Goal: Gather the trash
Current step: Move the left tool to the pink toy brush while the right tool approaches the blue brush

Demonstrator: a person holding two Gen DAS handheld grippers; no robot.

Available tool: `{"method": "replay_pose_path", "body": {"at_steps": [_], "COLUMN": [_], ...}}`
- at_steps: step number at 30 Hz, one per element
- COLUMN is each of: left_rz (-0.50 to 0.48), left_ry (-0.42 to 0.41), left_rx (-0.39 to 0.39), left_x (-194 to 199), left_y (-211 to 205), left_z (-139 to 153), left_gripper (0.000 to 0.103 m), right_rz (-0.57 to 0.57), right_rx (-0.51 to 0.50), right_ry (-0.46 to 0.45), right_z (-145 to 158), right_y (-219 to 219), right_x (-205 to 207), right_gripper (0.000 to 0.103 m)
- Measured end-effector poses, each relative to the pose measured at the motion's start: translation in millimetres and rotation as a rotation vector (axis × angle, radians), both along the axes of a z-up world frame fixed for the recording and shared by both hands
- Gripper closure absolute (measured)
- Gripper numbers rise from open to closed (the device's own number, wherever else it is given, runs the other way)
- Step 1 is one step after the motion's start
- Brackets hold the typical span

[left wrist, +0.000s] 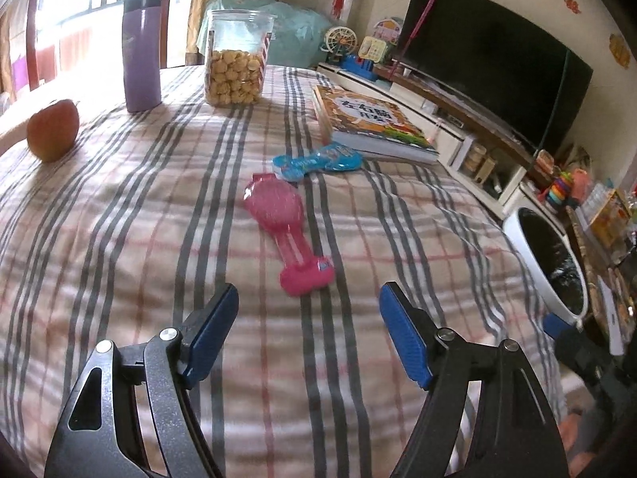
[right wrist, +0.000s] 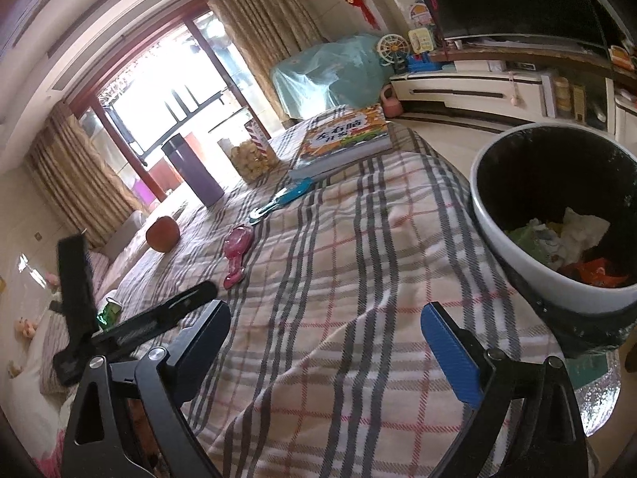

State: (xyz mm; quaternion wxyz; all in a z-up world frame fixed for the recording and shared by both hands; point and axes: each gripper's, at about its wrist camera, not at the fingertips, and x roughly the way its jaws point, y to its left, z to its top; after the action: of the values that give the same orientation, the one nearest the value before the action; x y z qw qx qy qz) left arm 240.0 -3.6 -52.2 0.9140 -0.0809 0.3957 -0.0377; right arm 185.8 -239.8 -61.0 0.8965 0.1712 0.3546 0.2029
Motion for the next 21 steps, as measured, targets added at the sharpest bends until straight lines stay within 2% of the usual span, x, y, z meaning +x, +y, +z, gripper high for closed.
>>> {"method": "replay_pose_path", "body": {"at_steps": [6,8,9,11,12,18,21], "left_rz": [0.004,-0.004,-0.007,-0.018,-0.025,-0.052,-0.043], "left_ry": [0.031,0.053,0.065,0.055,0.052,0.030,0.032], "left_rx": [0.064,0.095,0.100,0.088,0.089,0.103,0.076], "left_x": [39,48,50,47,45,16,-5], "left_y": [-3,-2,-1,5,7,35,57], "left_z": [-11,-18,-21,-21,-21,-19,-17], "left_gripper": [0.030,0.042,0.054,0.065,0.081,0.083,0.083], "right_rz": [0.008,0.008,0.008,0.011,0.010,0.027,0.045], "right_rx": [-0.045,-0.048,-0.046,-0.028,-0.024,-0.046,-0.059], "right_ry": [-0.035,-0.031,-0.025,-0.006,0.001,0.024,0.037], "right_z": [3,2,1,-2,-4,-11,-11], "right_y": [8,9,9,9,10,30,49], "right_x": [5,10,12,18,20,34,46], "right_gripper": [0.006,0.006,0.006,0.006,0.006,0.006,0.006]}}
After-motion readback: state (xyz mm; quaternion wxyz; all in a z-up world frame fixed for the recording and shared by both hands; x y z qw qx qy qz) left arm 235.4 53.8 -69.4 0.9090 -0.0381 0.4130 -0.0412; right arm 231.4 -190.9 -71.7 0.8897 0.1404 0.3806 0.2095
